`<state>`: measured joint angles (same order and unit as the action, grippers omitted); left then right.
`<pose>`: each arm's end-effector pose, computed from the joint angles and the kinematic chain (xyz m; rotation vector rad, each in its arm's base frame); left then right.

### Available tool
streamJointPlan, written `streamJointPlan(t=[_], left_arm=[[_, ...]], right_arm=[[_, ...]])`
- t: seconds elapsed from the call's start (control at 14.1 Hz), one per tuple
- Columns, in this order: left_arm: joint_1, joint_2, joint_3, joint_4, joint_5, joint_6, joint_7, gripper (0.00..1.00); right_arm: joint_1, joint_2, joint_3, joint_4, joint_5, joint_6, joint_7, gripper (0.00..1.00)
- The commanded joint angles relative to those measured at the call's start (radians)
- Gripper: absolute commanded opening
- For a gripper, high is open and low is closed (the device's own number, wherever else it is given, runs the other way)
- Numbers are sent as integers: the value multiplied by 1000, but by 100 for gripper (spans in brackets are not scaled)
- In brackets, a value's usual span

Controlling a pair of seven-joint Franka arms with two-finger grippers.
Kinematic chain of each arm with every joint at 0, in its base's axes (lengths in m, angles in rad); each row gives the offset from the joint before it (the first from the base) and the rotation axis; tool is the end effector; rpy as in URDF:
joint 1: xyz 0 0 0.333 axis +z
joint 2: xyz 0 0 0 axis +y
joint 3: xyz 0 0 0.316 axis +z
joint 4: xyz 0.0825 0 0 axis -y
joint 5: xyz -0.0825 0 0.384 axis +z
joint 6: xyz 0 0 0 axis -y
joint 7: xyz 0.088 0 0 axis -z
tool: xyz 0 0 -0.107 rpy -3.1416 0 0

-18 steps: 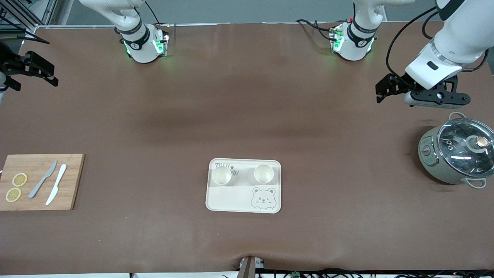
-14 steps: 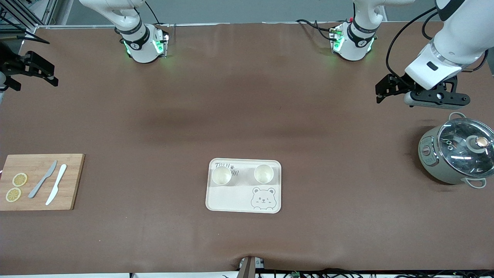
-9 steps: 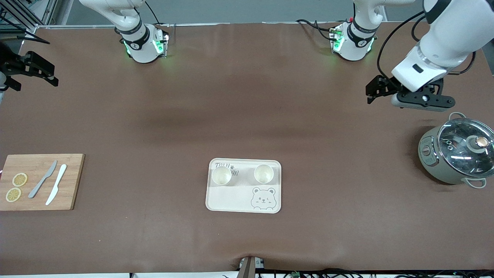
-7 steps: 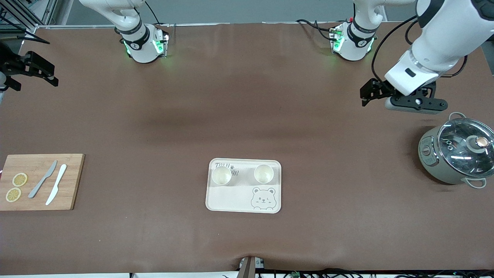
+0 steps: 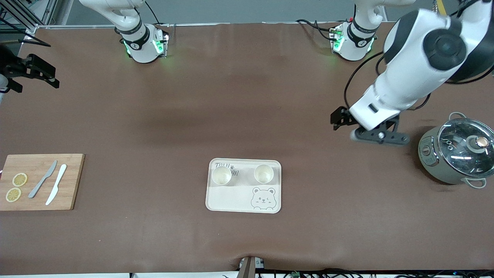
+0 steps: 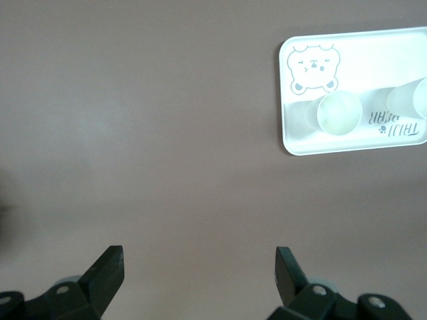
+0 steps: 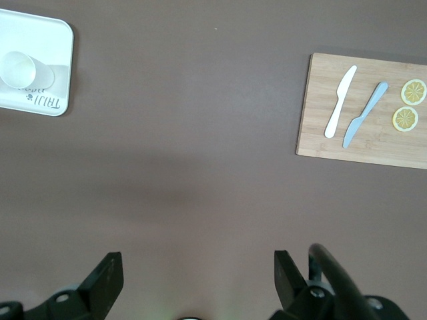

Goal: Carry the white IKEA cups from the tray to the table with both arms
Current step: 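Reach the left gripper down to the white cup on the tray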

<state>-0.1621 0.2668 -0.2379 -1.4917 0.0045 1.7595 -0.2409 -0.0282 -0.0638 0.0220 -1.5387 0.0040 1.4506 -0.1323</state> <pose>0.5983 -0.2340 0.5228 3.0753 -0.2335 -0.0157 0.5219 -0.0023 0.6634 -3.1309 -0.1982 0.0378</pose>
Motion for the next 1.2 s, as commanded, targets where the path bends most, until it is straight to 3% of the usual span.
streamJointPlan(t=[0.0,0.43,0.71,1.13], left_arm=[[-51,124,3,135,40,-40,-20,100],[-180,327,41,295,81,17,-98,100],[-373,428,219,378,74,75,-129,100],[-381,522,219,375,29,233,-153,100]], right_arm=[[-24,7,13,9,18,-7,0,100],[-27,15,12,9,18,-9,-1,100],[-27,16,12,9,18,-19,-3,100],[-29,21,12,9,18,-19,-4,100]])
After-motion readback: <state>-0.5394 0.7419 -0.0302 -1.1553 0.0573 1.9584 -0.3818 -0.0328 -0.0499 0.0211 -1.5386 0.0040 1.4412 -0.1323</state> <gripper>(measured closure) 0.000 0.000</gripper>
